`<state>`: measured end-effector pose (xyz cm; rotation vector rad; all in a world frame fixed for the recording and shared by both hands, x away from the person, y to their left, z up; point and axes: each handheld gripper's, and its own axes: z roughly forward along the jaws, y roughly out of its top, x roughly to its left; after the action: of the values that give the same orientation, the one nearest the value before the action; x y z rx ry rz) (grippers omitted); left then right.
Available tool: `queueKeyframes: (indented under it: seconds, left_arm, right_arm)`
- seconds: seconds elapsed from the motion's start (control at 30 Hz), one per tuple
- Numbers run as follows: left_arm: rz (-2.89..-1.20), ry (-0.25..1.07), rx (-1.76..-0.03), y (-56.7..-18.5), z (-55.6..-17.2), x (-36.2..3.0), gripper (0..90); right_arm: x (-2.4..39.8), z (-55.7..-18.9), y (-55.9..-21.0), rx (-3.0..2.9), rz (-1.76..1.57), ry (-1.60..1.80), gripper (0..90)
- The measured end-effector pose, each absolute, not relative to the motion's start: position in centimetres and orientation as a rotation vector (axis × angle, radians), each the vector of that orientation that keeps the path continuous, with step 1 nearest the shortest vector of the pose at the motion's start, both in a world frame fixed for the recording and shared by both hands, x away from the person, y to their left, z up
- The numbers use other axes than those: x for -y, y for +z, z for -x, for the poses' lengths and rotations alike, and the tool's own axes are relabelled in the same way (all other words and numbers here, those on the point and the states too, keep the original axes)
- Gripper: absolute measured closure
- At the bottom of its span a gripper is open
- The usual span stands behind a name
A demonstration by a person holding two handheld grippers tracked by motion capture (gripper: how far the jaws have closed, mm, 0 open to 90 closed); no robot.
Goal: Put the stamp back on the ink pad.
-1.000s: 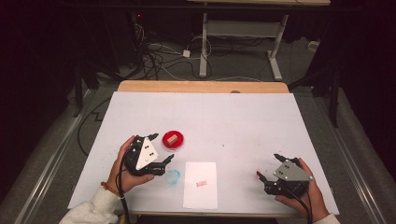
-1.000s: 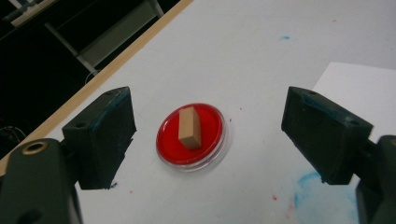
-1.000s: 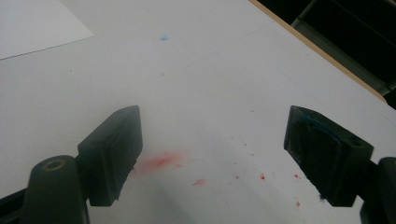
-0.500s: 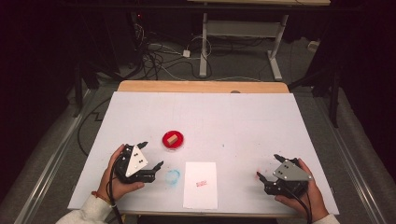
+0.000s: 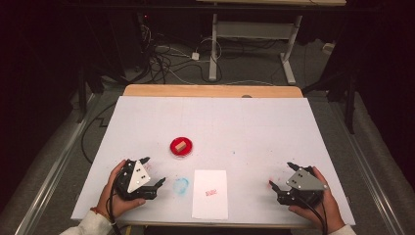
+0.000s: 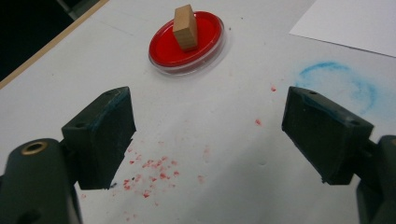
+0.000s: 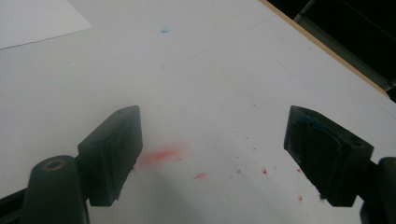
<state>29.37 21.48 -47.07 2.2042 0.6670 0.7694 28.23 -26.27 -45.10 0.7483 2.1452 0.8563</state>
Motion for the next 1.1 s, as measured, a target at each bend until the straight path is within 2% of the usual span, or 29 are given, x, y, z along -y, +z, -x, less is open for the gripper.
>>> queueKeyframes:
  seconds: [0.7,1.1]
  left_arm:
    - [-2.195,0.769,-0.658,-47.0,-29.2,-21.4,16.6]
    - [-2.175,0.743,-0.719,-47.2,-30.1,-22.1,16.6]
  right_arm:
    - [26.1,-28.0,-45.1,-2.149,-0.753,0.854,19.7]
    - [26.0,-28.7,-45.1,-2.179,-0.784,0.907,19.8]
